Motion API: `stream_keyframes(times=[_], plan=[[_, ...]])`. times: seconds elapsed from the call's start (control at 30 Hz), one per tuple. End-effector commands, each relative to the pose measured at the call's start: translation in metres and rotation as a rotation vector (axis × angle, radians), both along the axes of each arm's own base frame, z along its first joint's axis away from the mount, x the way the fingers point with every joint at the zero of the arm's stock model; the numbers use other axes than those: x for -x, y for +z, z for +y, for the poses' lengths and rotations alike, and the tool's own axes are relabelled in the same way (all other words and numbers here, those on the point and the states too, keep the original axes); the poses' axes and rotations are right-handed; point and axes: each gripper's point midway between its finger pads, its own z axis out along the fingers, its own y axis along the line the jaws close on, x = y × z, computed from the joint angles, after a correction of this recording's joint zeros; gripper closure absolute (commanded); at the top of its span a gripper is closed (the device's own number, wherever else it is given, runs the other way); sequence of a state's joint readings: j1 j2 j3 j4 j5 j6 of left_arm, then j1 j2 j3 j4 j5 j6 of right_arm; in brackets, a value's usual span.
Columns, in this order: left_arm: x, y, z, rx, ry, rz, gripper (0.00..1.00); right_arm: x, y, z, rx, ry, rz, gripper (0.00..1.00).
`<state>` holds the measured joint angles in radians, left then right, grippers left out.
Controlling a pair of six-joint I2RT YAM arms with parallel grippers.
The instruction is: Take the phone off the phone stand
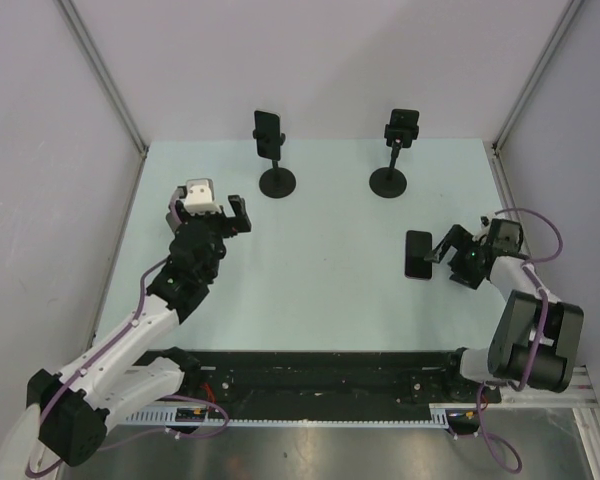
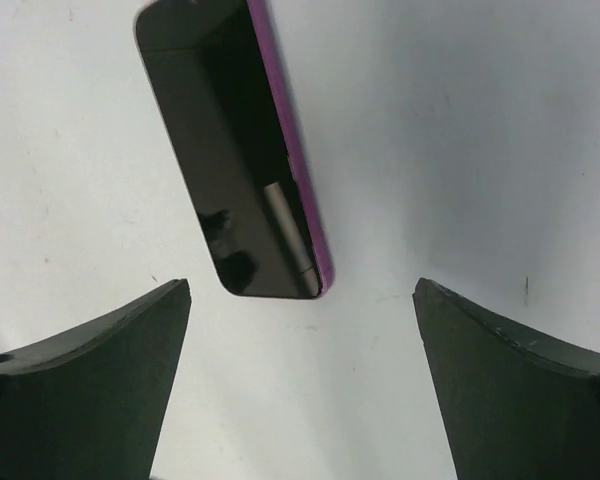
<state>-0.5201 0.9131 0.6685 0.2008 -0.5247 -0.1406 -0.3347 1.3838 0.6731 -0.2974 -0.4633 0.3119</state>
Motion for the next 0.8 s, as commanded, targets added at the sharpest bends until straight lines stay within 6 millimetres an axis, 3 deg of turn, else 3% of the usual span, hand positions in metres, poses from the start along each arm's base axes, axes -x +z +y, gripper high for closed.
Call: stream_keyframes(times=[0.0,0.03,0.07,0.2,0.33,0.4,0.57,0.77], plan=[[0.004,0.017,0.005,0.04,0.018,-0.061,0.0,-0.015,0.034,-0.014,0.3,-0.05,-0.059,0.0],[0.004,0.016,0.006,0.039,0.023,-0.059,0.0,-0.014,0.034,-0.022,0.375,-0.068,-0.041,0.0],[0.005,0.017,0.006,0.039,0.022,-0.062,0.0,-0.02,0.042,-0.02,0.405,-0.056,-0.054,0.0],[0.008,0.017,0.006,0.041,0.022,-0.066,0.0,-0.03,0.034,-0.011,0.512,0.013,0.008,0.0],[0.009,0.017,0.006,0.046,0.018,-0.068,0.0,-0.041,0.028,0.007,0.64,0.101,0.046,0.0],[0.01,0.016,0.007,0.048,0.022,-0.067,0.0,-0.049,0.029,0.025,0.679,0.169,0.035,0.0],[0.012,0.016,0.008,0.055,0.023,-0.07,0.0,-0.048,0.006,0.046,0.812,0.272,0.126,0.0],[0.013,0.016,0.01,0.057,0.029,-0.071,0.0,-0.037,-0.019,0.044,0.907,0.31,0.242,0.0]])
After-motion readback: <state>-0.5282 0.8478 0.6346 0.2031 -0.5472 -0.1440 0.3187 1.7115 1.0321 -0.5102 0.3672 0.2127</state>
